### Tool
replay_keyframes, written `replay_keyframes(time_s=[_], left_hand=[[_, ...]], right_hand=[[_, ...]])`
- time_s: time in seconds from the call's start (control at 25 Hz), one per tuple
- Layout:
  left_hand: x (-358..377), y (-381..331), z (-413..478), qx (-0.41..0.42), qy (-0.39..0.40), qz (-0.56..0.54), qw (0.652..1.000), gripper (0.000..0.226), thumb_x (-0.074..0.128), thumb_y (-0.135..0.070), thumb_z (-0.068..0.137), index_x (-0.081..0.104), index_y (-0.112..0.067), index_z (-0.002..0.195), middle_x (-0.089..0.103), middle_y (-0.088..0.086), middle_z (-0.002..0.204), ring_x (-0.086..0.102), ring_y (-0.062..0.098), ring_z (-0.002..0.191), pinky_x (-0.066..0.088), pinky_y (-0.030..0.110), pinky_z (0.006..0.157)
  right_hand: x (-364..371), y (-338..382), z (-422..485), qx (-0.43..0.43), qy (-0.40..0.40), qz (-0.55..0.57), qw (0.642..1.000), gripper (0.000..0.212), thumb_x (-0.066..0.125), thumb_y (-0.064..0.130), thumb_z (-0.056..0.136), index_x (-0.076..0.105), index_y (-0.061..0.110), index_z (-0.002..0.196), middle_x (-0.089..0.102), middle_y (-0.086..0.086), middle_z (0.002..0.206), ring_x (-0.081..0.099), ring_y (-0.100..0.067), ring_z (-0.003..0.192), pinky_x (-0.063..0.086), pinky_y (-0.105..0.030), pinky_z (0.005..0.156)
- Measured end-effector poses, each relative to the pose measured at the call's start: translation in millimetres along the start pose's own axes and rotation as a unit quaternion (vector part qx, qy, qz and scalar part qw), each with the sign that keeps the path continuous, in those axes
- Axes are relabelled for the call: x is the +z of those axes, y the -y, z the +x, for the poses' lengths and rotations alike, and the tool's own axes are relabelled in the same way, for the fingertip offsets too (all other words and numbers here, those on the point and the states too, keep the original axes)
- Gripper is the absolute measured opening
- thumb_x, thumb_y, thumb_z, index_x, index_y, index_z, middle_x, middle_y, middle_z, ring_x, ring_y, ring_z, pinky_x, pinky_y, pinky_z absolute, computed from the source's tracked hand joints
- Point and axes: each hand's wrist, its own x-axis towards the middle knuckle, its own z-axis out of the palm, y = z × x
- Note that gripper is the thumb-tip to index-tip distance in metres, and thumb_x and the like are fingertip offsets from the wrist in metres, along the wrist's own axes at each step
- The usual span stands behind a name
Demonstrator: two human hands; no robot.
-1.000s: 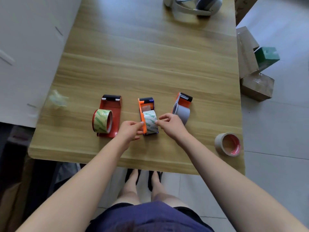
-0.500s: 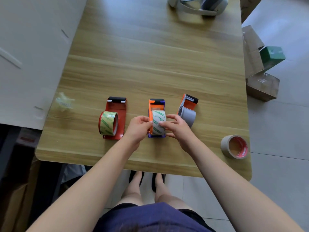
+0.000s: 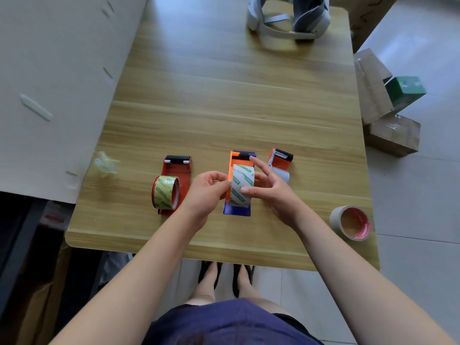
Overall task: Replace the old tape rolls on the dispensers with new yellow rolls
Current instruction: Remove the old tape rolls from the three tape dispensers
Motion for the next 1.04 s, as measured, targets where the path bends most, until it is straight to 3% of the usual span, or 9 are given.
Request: replay_keyframes(time_s=[0.12,0.36,0.48,0.6,0.8,0.96,1.04], left_hand=[[5.7,-9.1,-6.9,0.012,0.015,0.006,1.0,0.017,0.055,-0.008,0.09,0.06,0.004,0.102,0.07,0.013,0.093,0.069,0.017,0.079,0.053,0.02,0.061],[12.1,-15.8,-9.2,0.02,-0.021,0.003,1.0,0.006,0.058,-0.005,0.088,0.06,0.001,0.09,0.066,0.012,0.078,0.063,0.015,0.065,0.053,0.024,0.063],[9.5,-16.6,-5.5,0.012,-0.031,-0.001,0.999,0.008,0.059,-0.004,0.087,0.058,-0.007,0.08,0.062,0.006,0.072,0.061,0.009,0.058,0.051,0.02,0.059],[3.5,-4.0,2.0,-0.005,-0.029,0.007,1.0,0.012,0.057,-0.002,0.088,0.056,-0.009,0.079,0.061,0.006,0.073,0.057,0.015,0.064,0.048,0.024,0.062],[1.2,28.2,25.2,-0.065,-0.045,0.04,0.996,0.017,0.055,-0.002,0.09,0.052,-0.012,0.076,0.058,0.006,0.072,0.054,0.015,0.062,0.044,0.023,0.061],[1.4,46.5,37.5,-0.101,-0.053,0.051,0.992,0.019,0.056,-0.003,0.09,0.052,-0.013,0.074,0.057,0.005,0.073,0.052,0.016,0.064,0.042,0.026,0.063],[2.0,51.6,40.4,-0.104,-0.062,0.065,0.99,0.018,0.057,-0.003,0.089,0.053,-0.012,0.075,0.057,0.006,0.074,0.051,0.016,0.064,0.041,0.027,0.063]], right_hand=[[-5.1,10.1,-8.0,-0.013,0.046,0.011,0.999,0.062,0.073,0.008,0.067,0.055,0.037,0.118,0.066,-0.008,0.114,0.066,-0.02,0.103,0.053,-0.027,0.081],[-20.6,14.0,-20.1,-0.029,-0.001,0.04,0.999,0.062,0.076,0.01,0.061,0.058,0.029,0.118,0.066,-0.003,0.106,0.067,-0.014,0.092,0.052,-0.026,0.074],[-33.5,13.4,-28.0,-0.016,-0.026,0.042,0.999,0.073,0.079,0.023,0.052,0.057,0.031,0.121,0.064,-0.002,0.108,0.065,-0.015,0.092,0.051,-0.031,0.077],[-45.1,16.1,-38.6,-0.016,-0.05,0.055,0.997,0.077,0.08,0.022,0.053,0.055,0.027,0.126,0.061,-0.009,0.111,0.063,-0.023,0.1,0.052,-0.043,0.089],[-79.0,24.2,-61.9,-0.021,-0.143,0.054,0.988,0.074,0.075,0.009,0.061,0.049,0.025,0.128,0.059,-0.01,0.111,0.062,-0.023,0.103,0.056,-0.031,0.083],[-107.8,22.3,-71.8,-0.014,-0.26,0.053,0.964,0.074,0.079,0.003,0.068,0.047,0.021,0.133,0.063,-0.009,0.111,0.065,-0.022,0.097,0.053,-0.038,0.091],[-122.0,21.6,-75.9,-0.014,-0.281,0.062,0.958,0.073,0.076,0.002,0.071,0.046,0.019,0.135,0.064,-0.006,0.106,0.065,-0.021,0.095,0.054,-0.038,0.088]])
